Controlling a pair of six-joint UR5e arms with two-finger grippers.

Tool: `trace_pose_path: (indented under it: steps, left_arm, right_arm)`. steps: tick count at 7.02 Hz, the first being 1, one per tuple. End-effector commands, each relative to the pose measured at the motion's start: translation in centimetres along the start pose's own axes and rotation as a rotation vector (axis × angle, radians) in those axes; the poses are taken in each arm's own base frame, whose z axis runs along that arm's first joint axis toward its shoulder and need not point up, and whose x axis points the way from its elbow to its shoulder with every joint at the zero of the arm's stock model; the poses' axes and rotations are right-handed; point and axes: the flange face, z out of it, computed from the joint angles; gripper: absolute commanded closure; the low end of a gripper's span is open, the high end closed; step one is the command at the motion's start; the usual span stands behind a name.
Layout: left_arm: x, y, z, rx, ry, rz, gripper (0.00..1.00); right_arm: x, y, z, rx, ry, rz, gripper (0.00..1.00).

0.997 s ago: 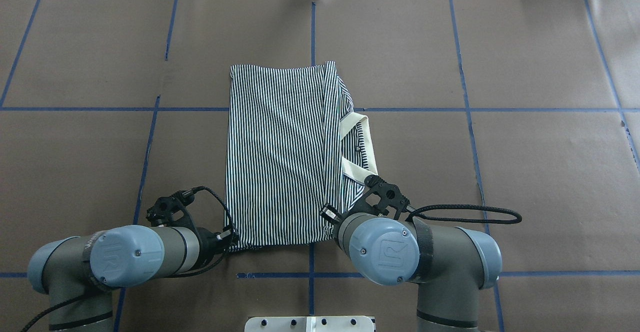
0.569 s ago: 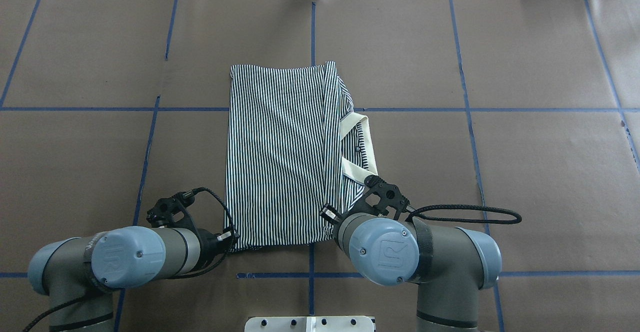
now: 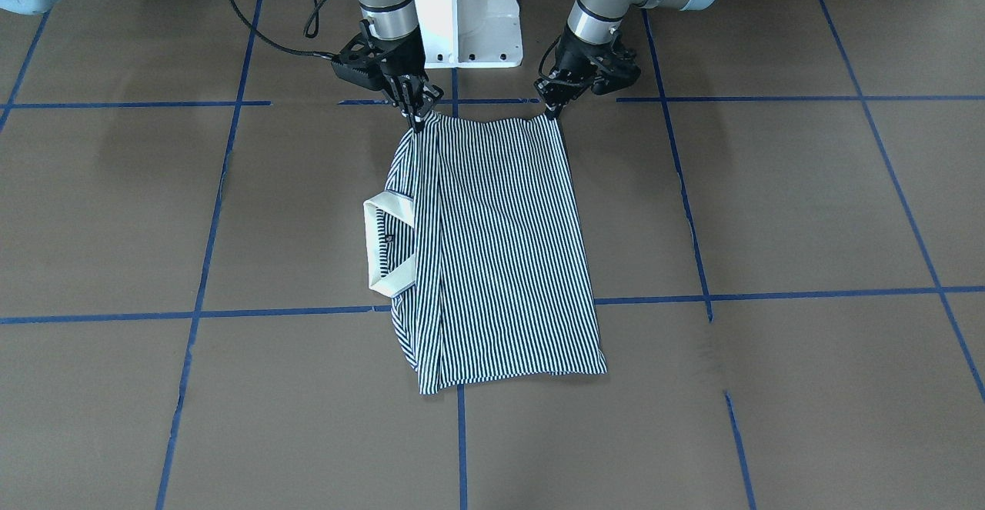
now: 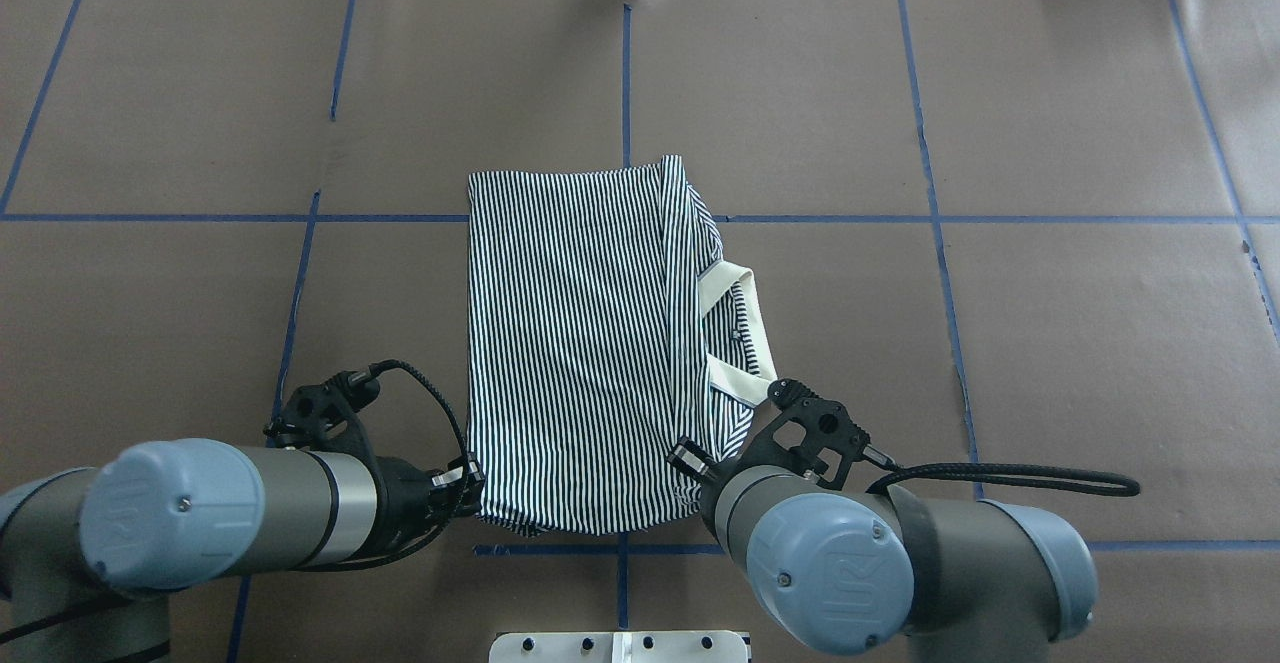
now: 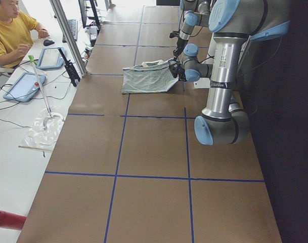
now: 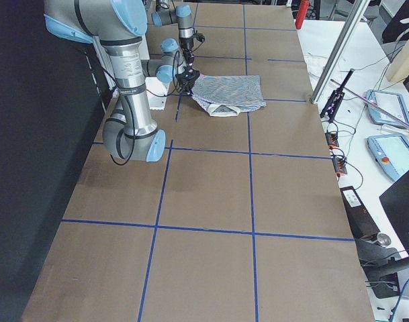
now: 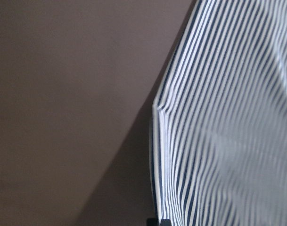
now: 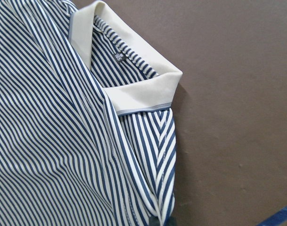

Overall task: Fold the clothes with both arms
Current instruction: 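Grasp the near edge with both grippers and fold it away from the robot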

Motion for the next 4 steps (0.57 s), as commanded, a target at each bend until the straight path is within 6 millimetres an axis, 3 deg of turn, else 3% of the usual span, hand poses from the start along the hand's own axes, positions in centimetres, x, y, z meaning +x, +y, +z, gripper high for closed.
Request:
trace_pose_path:
  steps: [1, 2, 3, 4]
  left_arm:
    - [6.7, -6.5, -2.5, 0.08, 0.047, 0.029, 1.0]
    - [8.5, -11.5, -0.5, 0.11, 0.01, 0.039, 1.0]
    - [9.9, -15.9, -0.1, 0.17, -0.002, 0.054, 1.0]
    - [10.4, -19.9, 0.6, 0.222, -0.034, 0.098, 1.0]
  right_arm:
    - [-4.5, -4.9, -2.1, 0.093, -0.038, 0.019, 1.0]
    - [-9.1, -8.5, -0.9, 0.158, -0.045, 0.01, 1.0]
    - [-12.6, -13.0, 1.1, 0.154, -0.025, 0.063, 1.0]
    - [-14.8, -16.8, 4.3, 0.139, -0.04, 0.068, 1.0]
